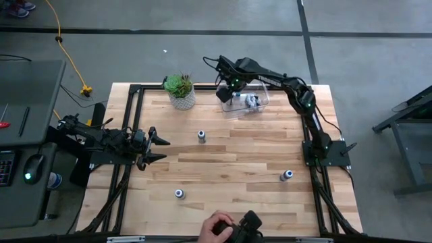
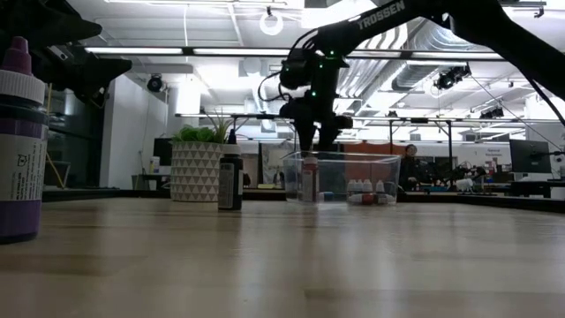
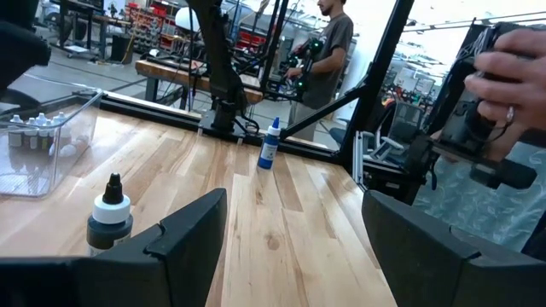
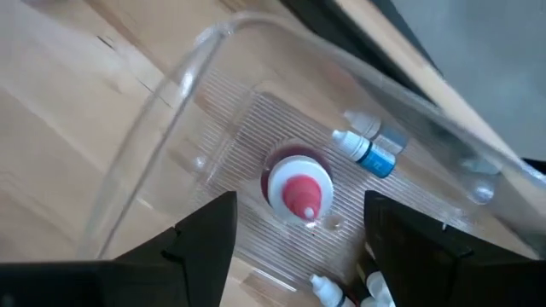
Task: Pick & Place food coloring
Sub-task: Put the large black food coloring bottle into the bin
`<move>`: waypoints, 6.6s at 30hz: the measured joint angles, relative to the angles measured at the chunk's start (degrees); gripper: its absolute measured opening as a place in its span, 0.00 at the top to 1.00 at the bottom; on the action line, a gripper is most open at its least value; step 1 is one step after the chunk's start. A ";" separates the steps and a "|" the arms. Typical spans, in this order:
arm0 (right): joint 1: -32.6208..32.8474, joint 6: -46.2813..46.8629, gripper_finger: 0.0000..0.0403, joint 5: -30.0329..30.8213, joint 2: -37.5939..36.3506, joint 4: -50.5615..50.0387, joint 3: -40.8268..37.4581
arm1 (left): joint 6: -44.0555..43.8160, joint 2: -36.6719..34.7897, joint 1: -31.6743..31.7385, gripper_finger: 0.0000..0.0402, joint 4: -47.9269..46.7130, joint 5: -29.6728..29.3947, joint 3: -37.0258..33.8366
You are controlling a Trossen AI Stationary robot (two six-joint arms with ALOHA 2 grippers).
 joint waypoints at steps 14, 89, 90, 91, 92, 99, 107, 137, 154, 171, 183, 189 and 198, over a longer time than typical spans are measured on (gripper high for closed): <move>2.36 -5.66 0.39 0.28 -11.49 2.19 0.14 | 0.00 -0.01 0.01 0.32 0.00 0.00 0.00; 22.28 -27.28 0.48 -15.02 8.03 9.50 6.89 | 0.00 -0.02 0.00 0.32 0.00 0.01 0.00; 22.36 -27.28 0.50 -14.91 8.03 9.49 6.89 | 0.00 -0.02 0.00 0.32 0.00 0.00 0.00; 22.43 -27.28 0.52 -14.67 8.03 9.50 6.89 | 0.00 -0.01 0.01 0.32 0.00 0.01 0.00; 22.47 -27.28 0.54 -14.63 8.03 9.51 6.89 | 0.00 -0.01 0.00 0.32 0.00 0.01 0.00; 22.58 -27.52 0.67 -12.47 8.00 9.55 6.89 | 0.00 -0.02 0.01 0.32 0.00 0.00 0.00; 22.65 -27.71 0.73 -12.27 7.92 9.11 6.89 | 0.00 -0.02 0.01 0.32 0.00 0.00 0.00; 23.43 -30.99 0.73 -5.39 -2.27 11.57 15.02 | 0.00 -0.01 0.01 0.32 0.01 0.00 0.00; 21.51 -11.51 0.73 30.48 -7.51 8.51 15.02 | 0.00 0.00 0.01 0.32 0.01 0.00 0.00; 6.86 2.98 0.73 26.49 -11.11 -9.12 15.04 | 0.00 -0.02 0.02 0.32 0.00 0.00 0.00; -0.07 6.80 0.73 16.07 -11.18 -9.80 6.49 | 0.00 -0.01 0.01 0.32 0.00 0.00 0.00; -0.10 7.24 0.73 12.21 -11.27 -3.38 -2.81 | 0.00 -0.02 0.00 0.32 0.00 0.00 0.00; -0.43 8.00 0.73 11.71 -11.64 4.65 -10.81 | 0.00 0.00 0.02 0.32 0.00 0.00 0.00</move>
